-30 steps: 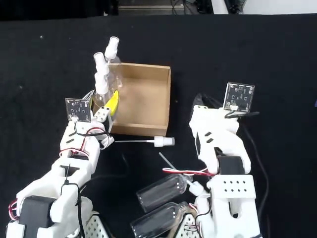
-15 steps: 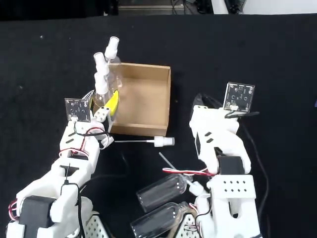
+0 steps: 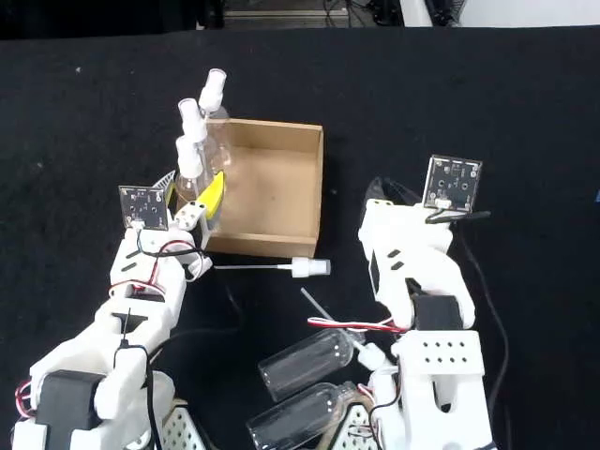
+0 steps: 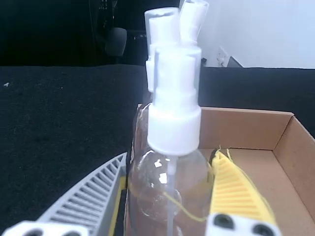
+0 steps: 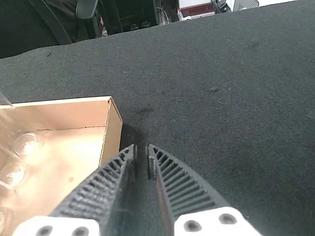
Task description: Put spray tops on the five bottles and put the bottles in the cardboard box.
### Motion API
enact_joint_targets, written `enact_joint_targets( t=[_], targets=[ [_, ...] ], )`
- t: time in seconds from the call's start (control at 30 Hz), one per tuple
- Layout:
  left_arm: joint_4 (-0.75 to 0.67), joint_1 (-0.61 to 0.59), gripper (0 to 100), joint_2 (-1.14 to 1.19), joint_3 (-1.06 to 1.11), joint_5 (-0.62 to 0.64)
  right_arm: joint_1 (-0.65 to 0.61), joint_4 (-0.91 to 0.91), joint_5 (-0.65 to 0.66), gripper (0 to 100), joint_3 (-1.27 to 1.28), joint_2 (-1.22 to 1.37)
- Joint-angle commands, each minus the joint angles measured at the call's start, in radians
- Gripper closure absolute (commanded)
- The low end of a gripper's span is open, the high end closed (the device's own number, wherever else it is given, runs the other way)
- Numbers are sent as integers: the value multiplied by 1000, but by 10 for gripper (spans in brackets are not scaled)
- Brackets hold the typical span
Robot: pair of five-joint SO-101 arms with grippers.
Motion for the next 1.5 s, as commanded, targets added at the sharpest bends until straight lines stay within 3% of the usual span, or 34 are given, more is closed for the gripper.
enact_joint_targets(
  t=[0.0, 0.27, 0.77, 1.0, 1.23, 1.47],
  targets=[
    [-26, -13, 745, -6, -28, 11, -18, -29, 14, 972, -4, 47],
    [-23, -15, 665, -6, -25, 11, -18, -29, 14, 972, -4, 47],
    [-25, -15, 665, -8, -25, 11, -18, -31, 14, 972, -4, 47],
    [6, -15, 665, -189, 36, 11, -17, -31, 14, 972, -4, 47],
    [459, -15, 665, -511, 16, 12, -17, -31, 14, 972, -4, 47],
    [1008, -4, 665, -781, -153, 12, -17, -32, 14, 972, -4, 45]
  ],
)
